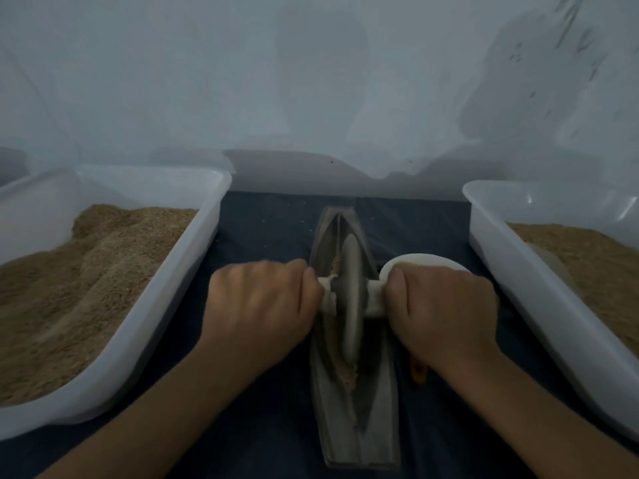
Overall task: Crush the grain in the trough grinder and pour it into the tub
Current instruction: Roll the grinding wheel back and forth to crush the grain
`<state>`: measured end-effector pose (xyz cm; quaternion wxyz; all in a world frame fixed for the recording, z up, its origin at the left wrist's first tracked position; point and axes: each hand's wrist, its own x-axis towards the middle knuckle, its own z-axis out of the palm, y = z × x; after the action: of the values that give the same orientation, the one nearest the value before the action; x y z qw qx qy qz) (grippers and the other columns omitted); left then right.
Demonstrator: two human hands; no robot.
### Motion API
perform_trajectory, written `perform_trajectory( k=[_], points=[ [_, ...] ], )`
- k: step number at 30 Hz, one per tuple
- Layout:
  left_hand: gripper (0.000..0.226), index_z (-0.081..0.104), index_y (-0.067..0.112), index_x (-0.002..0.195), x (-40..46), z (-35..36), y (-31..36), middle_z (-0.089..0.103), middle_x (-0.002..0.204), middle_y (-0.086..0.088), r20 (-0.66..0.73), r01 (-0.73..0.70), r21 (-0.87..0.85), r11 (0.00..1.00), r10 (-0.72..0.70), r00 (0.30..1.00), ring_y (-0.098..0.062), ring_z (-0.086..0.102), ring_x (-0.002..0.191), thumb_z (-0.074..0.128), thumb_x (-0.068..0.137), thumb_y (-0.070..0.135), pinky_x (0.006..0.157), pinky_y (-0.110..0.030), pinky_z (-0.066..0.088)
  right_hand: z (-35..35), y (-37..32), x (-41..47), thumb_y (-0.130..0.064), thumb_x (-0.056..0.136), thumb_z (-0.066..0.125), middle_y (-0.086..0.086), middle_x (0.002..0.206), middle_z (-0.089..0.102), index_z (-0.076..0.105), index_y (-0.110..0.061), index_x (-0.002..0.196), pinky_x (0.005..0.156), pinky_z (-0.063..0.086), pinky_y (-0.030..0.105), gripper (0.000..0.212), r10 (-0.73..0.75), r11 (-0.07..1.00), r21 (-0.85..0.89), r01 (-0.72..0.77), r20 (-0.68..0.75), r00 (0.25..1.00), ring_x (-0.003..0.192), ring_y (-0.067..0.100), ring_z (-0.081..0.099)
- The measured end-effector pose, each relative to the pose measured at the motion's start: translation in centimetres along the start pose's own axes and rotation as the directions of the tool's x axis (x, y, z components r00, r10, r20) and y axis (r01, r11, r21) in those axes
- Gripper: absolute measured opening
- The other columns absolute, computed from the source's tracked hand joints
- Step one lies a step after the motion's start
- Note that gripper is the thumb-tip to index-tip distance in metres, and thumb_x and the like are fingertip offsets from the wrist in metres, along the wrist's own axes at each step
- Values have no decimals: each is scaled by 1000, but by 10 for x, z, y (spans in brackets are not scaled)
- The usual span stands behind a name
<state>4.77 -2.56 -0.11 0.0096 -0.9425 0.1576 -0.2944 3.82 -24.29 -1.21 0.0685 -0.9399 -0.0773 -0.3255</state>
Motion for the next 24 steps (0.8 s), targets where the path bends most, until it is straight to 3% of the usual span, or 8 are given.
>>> perform_trajectory(
  k=[4, 6, 9, 13, 16, 18, 21, 24],
  points=[
    [41, 43, 19, 71, 47, 42, -20, 45, 68, 4, 150, 63, 19, 998, -65, 987, -16, 37, 57, 18, 97, 39, 53, -29, 23, 14, 1, 49, -50, 88, 6, -3, 56, 45, 48, -21, 58, 50, 15, 31, 59, 30, 990, -144, -10, 140, 990, 48, 15, 38],
    [38, 53, 19, 86, 66, 50, -24, 46, 76, 2, 257, 87, -1, 996, -84, 963, -17, 35, 61, 22, 99, 37, 52, -30, 20, 21, 6, 76, -52, 76, -6, 1, 67, 51, 51, -19, 68, 52, 19, 32, 66, 8, 993, -113, 22, 258, 966, 58, 19, 44],
    [40, 54, 16, 84, 68, 46, -20, 47, 75, 1, 265, 169, -38, 985, -153, 952, -19, 37, 61, 25, 100, 38, 53, -32, 21, 20, 9, 90, -51, 66, -14, 2, 74, 50, 49, -19, 74, 54, 22, 35, 71, -17, 985, -151, 84, 397, 918, 63, 20, 46],
    [19, 47, 16, 76, 23, 25, -11, 44, 63, 0, 42, -118, -12, 993, 119, 992, -19, 34, 52, 48, 95, 16, 50, -28, 25, -1, -4, 43, -44, 86, -6, -5, 65, 45, 46, -22, 68, 51, 23, 32, 59, -10, 979, -194, 59, 245, 970, 54, 14, 37],
    [31, 35, 28, 70, -4, 17, -10, 34, 55, 12, -82, -56, -230, 972, 38, 996, -10, 28, 44, 36, 100, 29, 51, -29, 27, -20, -13, 1, -42, 101, 17, -6, 55, 46, 47, -24, 64, 47, 41, 33, 50, -7, 987, -155, 31, 156, 988, 46, 16, 43],
    [30, 35, 31, 75, -17, 19, -9, 33, 61, 12, -94, -42, -284, 958, 16, 995, -10, 32, 51, 28, 104, 32, 56, -34, 29, -26, -15, -12, -41, 104, 23, -3, 54, 44, 47, -22, 66, 45, 39, 32, 49, -58, 978, -198, 72, 73, 996, 43, 17, 40],
    [31, 38, 29, 74, -14, 20, -9, 33, 60, 12, -106, -44, -262, 964, 16, 994, -12, 33, 50, 29, 104, 32, 55, -35, 30, -22, -16, -8, -41, 102, 22, -4, 51, 43, 49, -22, 62, 45, 30, 27, 52, -49, 975, -214, 63, 70, 996, 41, 15, 38],
    [35, 42, 23, 69, 10, 24, -9, 33, 56, 10, -69, -86, -27, 996, 84, 994, -14, 29, 45, 27, 100, 23, 50, -27, 19, -6, -7, 20, -43, 93, 6, -6, 54, 43, 46, -24, 58, 48, 17, 29, 56, -7, 974, -221, 47, 180, 984, 46, 13, 35]
  ],
)
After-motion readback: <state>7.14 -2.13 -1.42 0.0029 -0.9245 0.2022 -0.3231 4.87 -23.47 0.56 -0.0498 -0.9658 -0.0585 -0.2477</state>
